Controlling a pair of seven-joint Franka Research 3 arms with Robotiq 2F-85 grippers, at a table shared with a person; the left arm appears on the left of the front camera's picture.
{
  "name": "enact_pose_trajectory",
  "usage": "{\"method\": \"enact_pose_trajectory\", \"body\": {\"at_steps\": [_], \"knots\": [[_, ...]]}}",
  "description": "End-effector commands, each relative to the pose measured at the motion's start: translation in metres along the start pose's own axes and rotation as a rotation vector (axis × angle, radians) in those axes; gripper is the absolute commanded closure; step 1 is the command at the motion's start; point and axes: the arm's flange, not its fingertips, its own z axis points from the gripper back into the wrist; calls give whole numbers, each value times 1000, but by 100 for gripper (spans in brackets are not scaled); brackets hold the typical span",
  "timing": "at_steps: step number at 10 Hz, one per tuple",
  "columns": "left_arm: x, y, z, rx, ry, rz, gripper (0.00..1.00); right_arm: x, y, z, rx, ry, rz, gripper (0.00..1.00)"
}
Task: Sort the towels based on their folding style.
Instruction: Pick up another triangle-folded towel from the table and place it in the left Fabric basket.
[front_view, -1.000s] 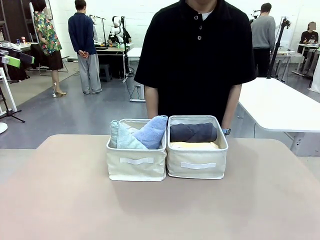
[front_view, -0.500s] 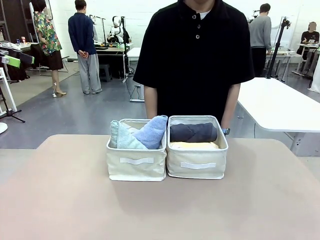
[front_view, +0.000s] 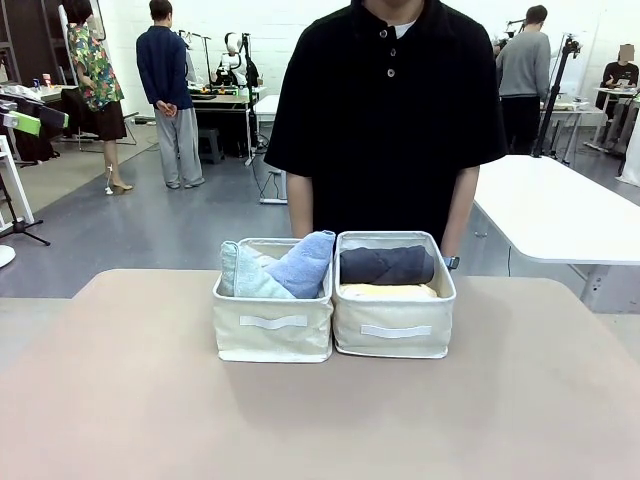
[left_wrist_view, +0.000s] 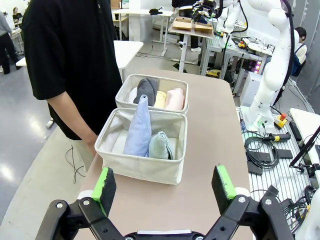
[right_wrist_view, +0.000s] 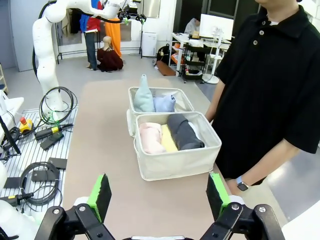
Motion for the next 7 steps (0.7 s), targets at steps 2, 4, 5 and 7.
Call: {"method": "enact_pose_trajectory", "body": {"at_steps": [2, 4, 5, 7], "knots": [[0, -2, -2, 8, 24, 2, 0, 0, 2, 1, 3, 23, 17, 0], [0, -2, -2, 8, 24, 2, 0, 0, 2, 1, 3, 23, 17, 0], [0, -2, -2, 8, 24, 2, 0, 0, 2, 1, 3, 23, 17, 0], [0, -2, -2, 8, 24, 2, 0, 0, 2, 1, 3, 23, 17, 0]]}}
